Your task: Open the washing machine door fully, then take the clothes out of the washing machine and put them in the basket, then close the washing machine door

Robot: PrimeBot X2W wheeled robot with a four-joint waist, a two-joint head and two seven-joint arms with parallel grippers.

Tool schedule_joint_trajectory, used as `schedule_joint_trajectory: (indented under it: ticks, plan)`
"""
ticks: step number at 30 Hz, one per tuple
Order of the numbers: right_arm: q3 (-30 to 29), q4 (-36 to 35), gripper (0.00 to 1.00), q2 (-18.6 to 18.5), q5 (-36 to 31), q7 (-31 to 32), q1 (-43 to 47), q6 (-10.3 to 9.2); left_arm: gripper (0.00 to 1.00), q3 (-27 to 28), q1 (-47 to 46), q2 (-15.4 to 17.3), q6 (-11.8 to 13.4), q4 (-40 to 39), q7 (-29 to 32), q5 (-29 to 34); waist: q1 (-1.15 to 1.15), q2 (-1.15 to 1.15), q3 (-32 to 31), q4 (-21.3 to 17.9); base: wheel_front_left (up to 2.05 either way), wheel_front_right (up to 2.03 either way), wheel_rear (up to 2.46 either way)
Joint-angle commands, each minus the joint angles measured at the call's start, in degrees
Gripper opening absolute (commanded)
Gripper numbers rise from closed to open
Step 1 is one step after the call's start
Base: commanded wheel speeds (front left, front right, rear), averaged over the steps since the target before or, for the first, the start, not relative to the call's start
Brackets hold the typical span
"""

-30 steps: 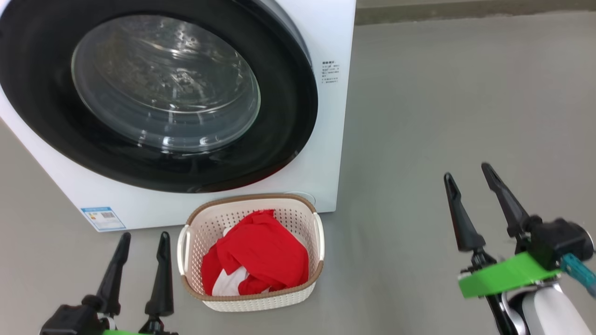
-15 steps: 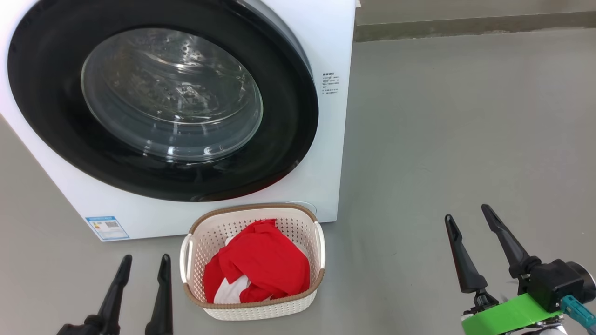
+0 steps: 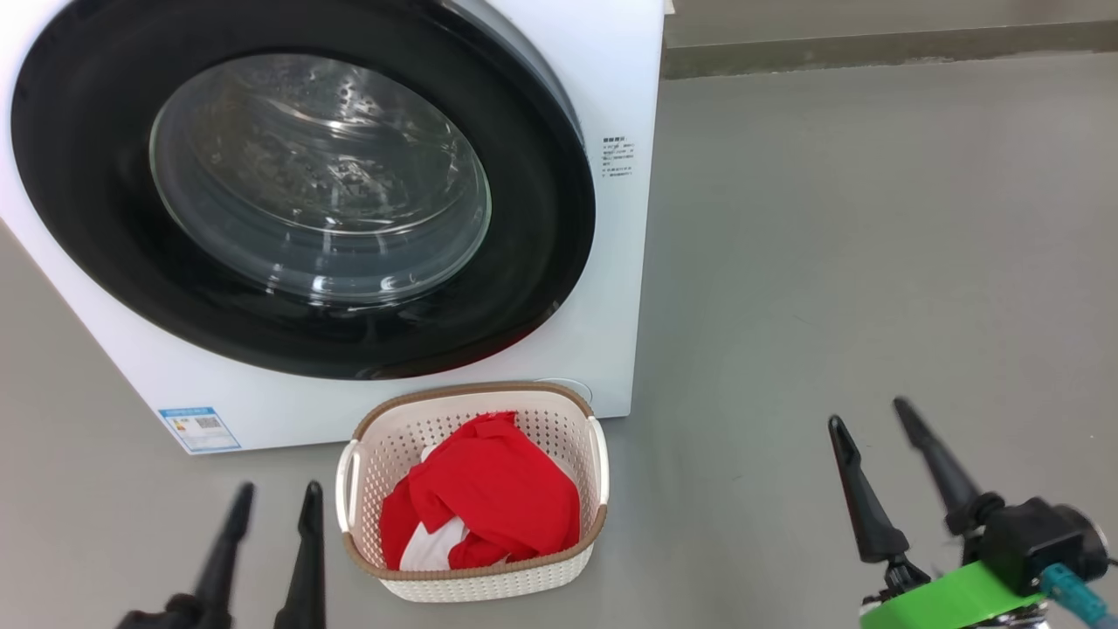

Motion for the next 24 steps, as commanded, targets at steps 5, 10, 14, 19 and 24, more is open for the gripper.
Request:
schedule_joint_trajectory:
  ticks: [5,10,14,19,24]
  plan:
    - [0.69,3.76,0.0,0.63,0.04,0.04,1.27,0.0,0.0,-0.32,0.34,-0.96,0.01,3.79,0.1,-0.11,0.0,0.0,0.0,0.0,0.0,0.0,0.0]
    - [0.61,4.45,0.0,0.66,2.92,0.62,1.3,0.0,0.0,-0.07,0.11,-1.02,-0.04,4.58,0.89,-2.77,0.06,0.0,0.02,0.02,0.0,0.0,0.0]
    - [0.46,4.58,0.0,0.6,5.61,1.18,1.06,0.0,0.0,0.08,-0.12,-1.0,-0.08,4.74,1.54,-5.28,0.1,0.0,-0.03,0.05,0.0,0.0,0.0]
    - [0.31,4.83,0.0,0.54,8.27,1.75,0.68,-0.01,0.0,0.23,-0.49,-0.97,-0.13,5.02,2.18,-7.77,0.01,0.0,0.14,0.07,0.0,0.0,0.0]
    - [0.1,5.09,0.0,0.48,11.59,2.46,0.25,-0.01,0.0,0.42,-0.93,-0.93,-0.19,5.32,2.99,-10.89,0.01,0.0,0.21,0.1,0.0,0.0,0.0]
